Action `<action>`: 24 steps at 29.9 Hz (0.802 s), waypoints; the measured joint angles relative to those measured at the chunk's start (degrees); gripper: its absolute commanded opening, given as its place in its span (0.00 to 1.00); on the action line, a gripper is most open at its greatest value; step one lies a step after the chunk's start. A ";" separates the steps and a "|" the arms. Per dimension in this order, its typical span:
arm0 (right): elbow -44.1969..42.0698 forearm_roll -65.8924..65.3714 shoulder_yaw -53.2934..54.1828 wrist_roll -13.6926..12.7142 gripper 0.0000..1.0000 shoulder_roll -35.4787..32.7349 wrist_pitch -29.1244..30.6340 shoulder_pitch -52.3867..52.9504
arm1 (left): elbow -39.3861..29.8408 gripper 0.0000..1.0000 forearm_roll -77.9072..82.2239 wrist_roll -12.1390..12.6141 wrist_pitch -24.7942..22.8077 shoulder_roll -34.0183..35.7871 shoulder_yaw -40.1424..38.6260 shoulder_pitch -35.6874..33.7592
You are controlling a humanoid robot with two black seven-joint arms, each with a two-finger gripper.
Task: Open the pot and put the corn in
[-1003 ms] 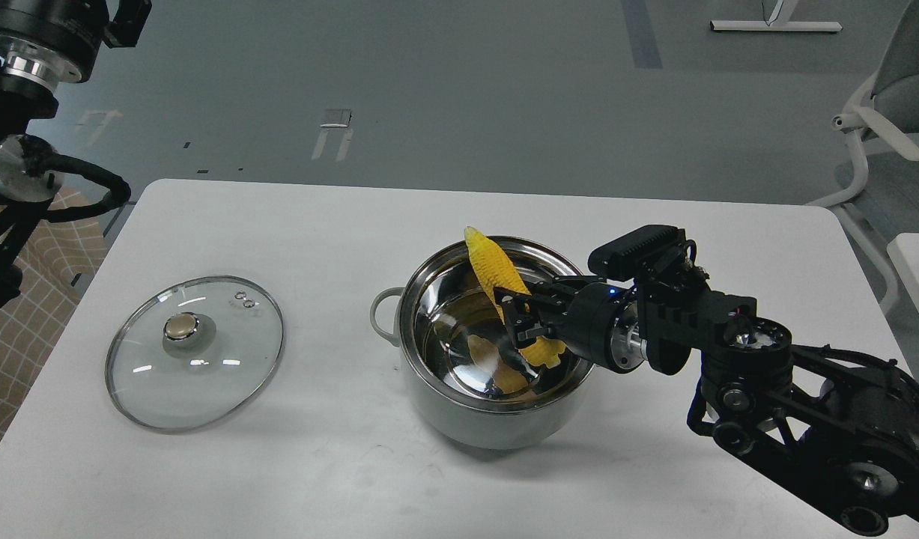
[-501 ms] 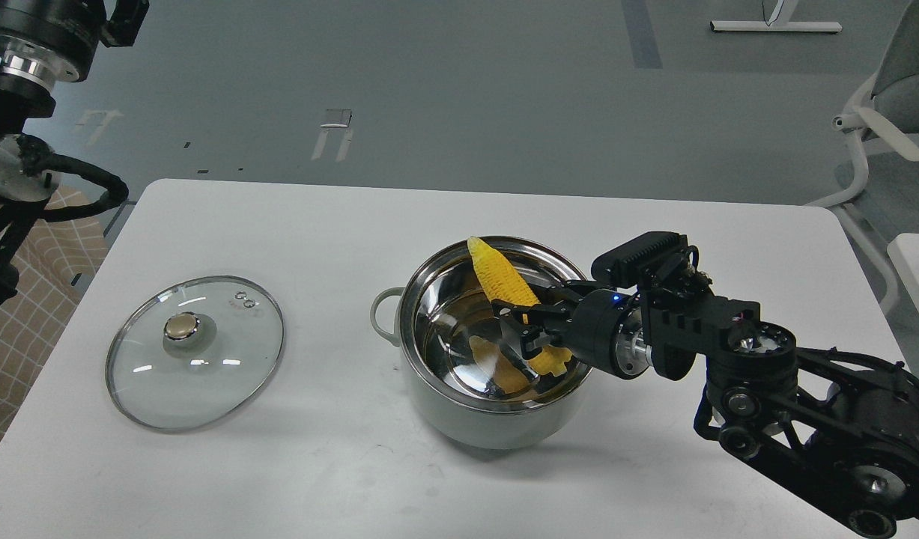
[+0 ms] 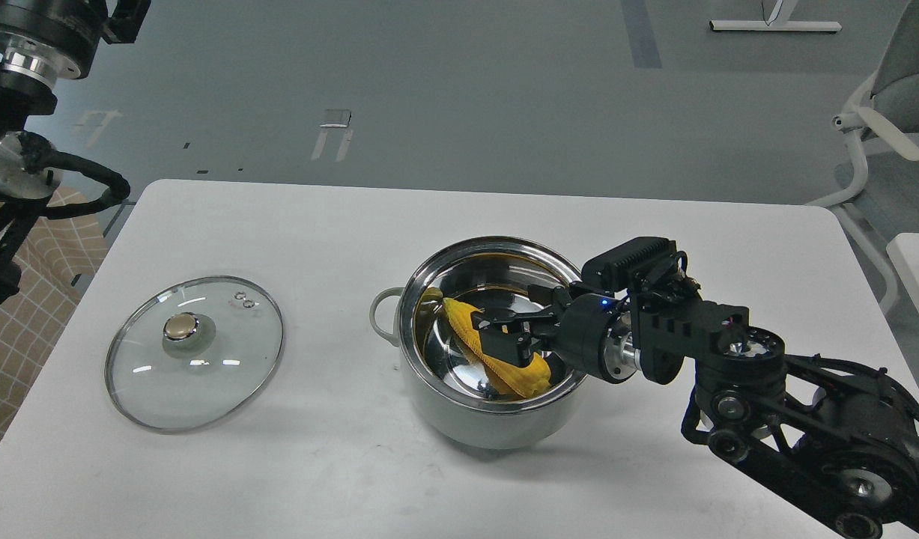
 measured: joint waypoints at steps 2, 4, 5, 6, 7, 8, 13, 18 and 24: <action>-0.26 0.00 5.76 -0.01 1.00 2.94 -0.01 0.05 | 0.00 0.96 0.00 0.00 0.00 -0.11 0.09 0.00; -0.77 0.00 10.91 0.00 1.00 6.91 -0.01 0.22 | 0.01 0.97 0.00 -0.03 -0.04 -0.23 0.10 0.00; -1.06 0.02 13.16 0.00 1.00 8.87 -0.01 0.43 | 0.02 0.97 0.00 -0.14 -0.12 -0.31 0.08 0.00; -1.53 0.04 15.37 0.00 1.00 10.76 0.00 0.71 | 0.05 0.97 -0.02 -0.29 -0.14 -0.39 0.04 0.00; -2.20 0.07 18.42 0.00 1.00 13.11 -0.01 1.34 | 0.07 0.97 -0.17 -0.48 -0.18 -0.49 -0.02 0.00; -2.79 0.08 21.08 0.00 1.00 14.89 -0.02 1.96 | 0.07 0.97 -0.29 -0.61 -0.26 -0.54 -0.08 0.00; -6.20 0.61 33.74 1.35 1.00 17.82 -0.02 5.31 | 0.10 0.97 -0.88 -0.80 -0.65 -0.60 -0.22 0.07; -13.41 7.94 43.14 7.68 1.00 17.96 -0.02 8.10 | 0.09 0.97 -1.01 -0.18 -0.73 -0.72 -1.32 0.16; -25.60 21.45 50.41 12.02 1.00 17.97 -5.30 9.11 | 1.73 0.97 -1.13 2.36 -0.90 -4.10 -2.50 0.51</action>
